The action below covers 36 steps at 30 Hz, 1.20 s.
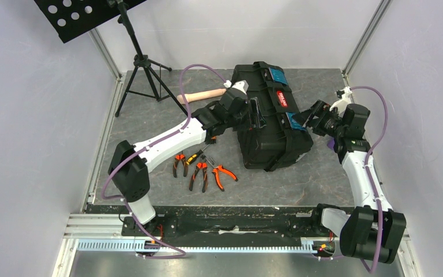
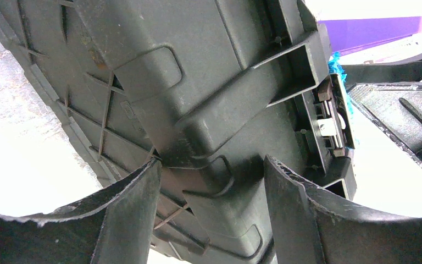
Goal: Pack the tool kit
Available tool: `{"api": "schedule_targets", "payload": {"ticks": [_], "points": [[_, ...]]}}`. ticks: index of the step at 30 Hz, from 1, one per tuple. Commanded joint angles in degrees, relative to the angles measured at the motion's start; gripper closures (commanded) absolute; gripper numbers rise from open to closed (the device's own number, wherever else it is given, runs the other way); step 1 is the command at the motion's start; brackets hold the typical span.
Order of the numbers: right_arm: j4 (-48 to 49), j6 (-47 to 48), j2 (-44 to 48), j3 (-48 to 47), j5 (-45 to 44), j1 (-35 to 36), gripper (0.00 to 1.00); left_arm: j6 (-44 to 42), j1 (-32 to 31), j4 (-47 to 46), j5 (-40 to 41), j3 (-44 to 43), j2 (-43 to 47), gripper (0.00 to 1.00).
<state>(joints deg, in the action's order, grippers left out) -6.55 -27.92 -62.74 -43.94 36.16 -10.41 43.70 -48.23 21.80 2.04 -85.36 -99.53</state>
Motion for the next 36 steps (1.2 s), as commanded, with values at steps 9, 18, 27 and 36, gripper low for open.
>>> {"api": "schedule_targets", "payload": {"ticks": [9,18,27,36], "points": [[-6.12,-0.42,0.51,-0.29,10.07,0.29,0.18,-9.0,-0.53,10.86,5.78,2.68,-7.34,0.28],[5.83,-11.9,3.45,-0.09,18.63,1.27,0.21,-9.11,-0.98,10.9,5.87,2.56,-7.96,0.28],[9.93,-14.66,4.83,-4.95,19.36,1.77,0.22,-9.31,-1.08,10.98,6.04,2.76,-8.37,0.28],[8.84,-12.18,4.45,-5.8,19.72,5.97,0.27,-8.95,-1.17,10.7,6.3,3.31,-8.14,0.28]]}}
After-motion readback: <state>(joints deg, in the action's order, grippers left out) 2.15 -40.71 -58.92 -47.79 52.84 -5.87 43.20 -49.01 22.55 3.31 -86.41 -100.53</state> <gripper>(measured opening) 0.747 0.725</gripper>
